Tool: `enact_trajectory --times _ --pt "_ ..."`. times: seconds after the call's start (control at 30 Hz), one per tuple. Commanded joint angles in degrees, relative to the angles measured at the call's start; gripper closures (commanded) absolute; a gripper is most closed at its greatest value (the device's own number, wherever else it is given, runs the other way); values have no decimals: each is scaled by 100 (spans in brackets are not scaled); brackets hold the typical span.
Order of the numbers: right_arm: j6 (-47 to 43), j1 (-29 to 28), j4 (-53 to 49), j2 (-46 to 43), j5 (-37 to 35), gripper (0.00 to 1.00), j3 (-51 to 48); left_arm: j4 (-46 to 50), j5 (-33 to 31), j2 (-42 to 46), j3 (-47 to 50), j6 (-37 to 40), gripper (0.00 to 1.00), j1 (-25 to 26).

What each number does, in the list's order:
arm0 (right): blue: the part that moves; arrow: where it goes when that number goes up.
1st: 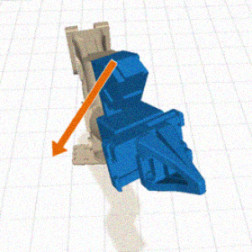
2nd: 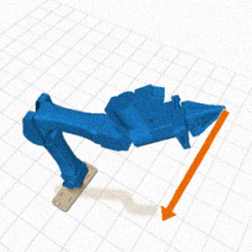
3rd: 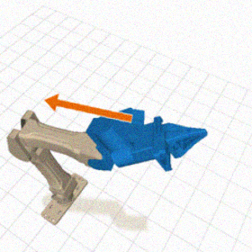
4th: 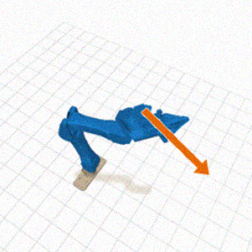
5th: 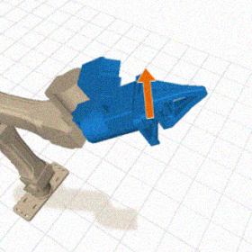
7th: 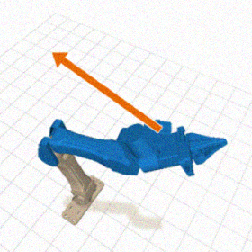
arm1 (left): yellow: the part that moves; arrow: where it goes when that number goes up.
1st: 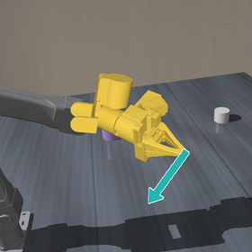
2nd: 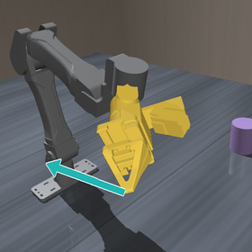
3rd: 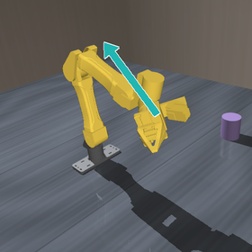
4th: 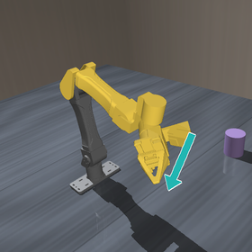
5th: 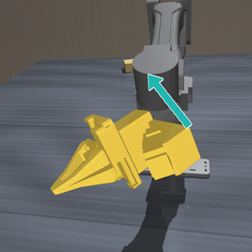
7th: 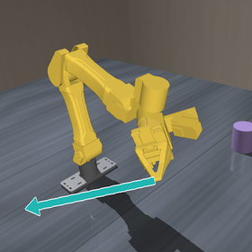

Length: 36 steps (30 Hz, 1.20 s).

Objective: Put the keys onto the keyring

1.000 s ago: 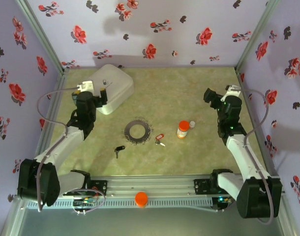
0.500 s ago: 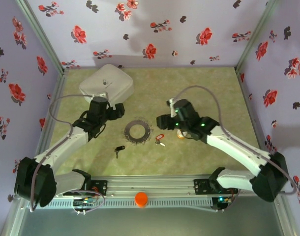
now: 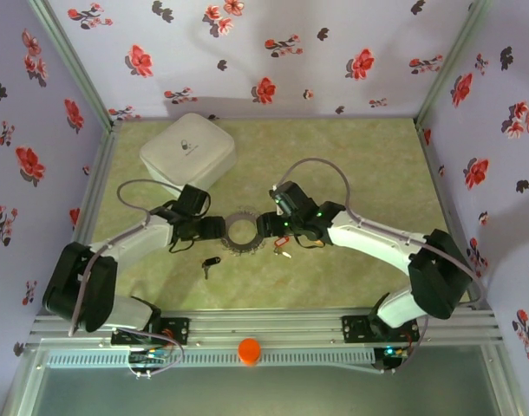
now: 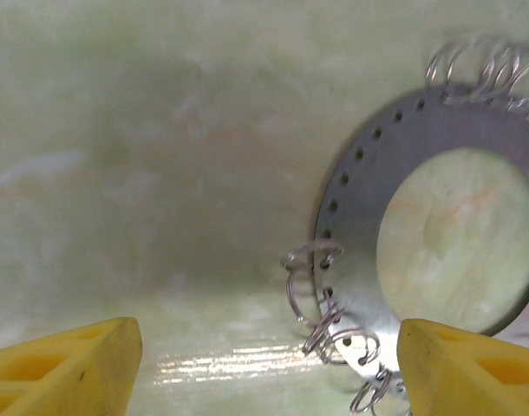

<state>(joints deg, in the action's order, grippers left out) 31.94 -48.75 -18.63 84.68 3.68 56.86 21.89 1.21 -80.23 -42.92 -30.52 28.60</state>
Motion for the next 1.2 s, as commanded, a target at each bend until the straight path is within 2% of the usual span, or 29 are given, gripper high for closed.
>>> enact_trajectory --times 0.0,0.17,0.37,0.53,0.7,0.83,0.97,1.17 --pt "111 -4 172 12 98 40 118 259 391 -86 -191 -53 24 88" --pt "78 9 131 -79 -55 40 28 117 522 -200 -242 -469 29 285" --pt "93 20 161 -77 -4 39 -27 89 315 -637 -471 -750 39 460" --pt "128 18 192 -246 -58 39 -184 97 -173 -722 -477 -909 50 541" --pt "142 18 247 -321 -63 38 -279 -178 -185 -887 -411 -960 60 606" --pt "191 21 252 -393 -50 35 -288 -270 -162 -871 -365 -1011 75 785" --pt "239 24 334 -436 -69 34 -354 -421 -132 -866 -283 -1138 84 1001" --pt "245 26 273 -431 -59 33 -360 -655 -4 -936 -231 -1476 85 1448"
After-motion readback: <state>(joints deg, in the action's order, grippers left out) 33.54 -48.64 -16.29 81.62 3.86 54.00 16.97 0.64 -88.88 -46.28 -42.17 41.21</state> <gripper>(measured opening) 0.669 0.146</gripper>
